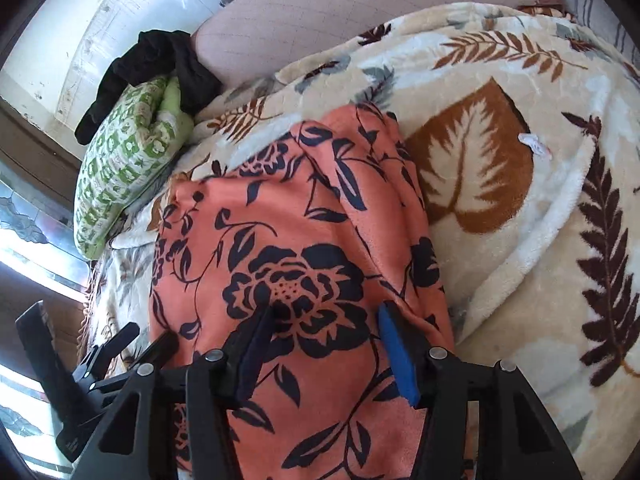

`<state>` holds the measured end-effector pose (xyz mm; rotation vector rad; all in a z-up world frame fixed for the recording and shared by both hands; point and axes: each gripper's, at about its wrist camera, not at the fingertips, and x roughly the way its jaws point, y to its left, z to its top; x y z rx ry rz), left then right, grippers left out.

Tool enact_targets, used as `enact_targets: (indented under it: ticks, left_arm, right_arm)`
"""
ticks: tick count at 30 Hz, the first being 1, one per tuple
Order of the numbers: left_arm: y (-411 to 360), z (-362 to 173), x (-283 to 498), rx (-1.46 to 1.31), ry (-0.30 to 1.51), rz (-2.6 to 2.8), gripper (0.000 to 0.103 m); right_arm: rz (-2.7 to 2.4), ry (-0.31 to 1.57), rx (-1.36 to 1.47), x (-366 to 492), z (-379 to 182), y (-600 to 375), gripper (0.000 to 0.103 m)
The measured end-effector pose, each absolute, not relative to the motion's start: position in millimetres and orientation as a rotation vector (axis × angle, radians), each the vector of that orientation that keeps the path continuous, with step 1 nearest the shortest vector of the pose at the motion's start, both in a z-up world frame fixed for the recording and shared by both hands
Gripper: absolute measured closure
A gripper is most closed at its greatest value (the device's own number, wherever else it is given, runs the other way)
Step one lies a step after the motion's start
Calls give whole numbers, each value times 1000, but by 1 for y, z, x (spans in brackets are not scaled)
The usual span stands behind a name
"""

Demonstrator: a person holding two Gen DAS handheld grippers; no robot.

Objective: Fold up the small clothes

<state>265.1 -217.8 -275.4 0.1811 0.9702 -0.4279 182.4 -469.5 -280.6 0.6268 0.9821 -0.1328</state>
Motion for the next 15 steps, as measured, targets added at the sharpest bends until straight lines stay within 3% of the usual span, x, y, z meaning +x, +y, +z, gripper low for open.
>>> enact_targets:
  ticks: [7,11,15]
  left_arm:
    - [-217,-266,260,192,911,-430,0]
    - [-228,-267,258,248,881,-436,0]
    - [-232,-267,257,234,872,-450,0]
  right_arm:
    - [-124,854,670,224,-246,-483,44]
    - [-156,962,714,258,-285,-494,44]
    - [-143,943,683,243,-262,-489,44]
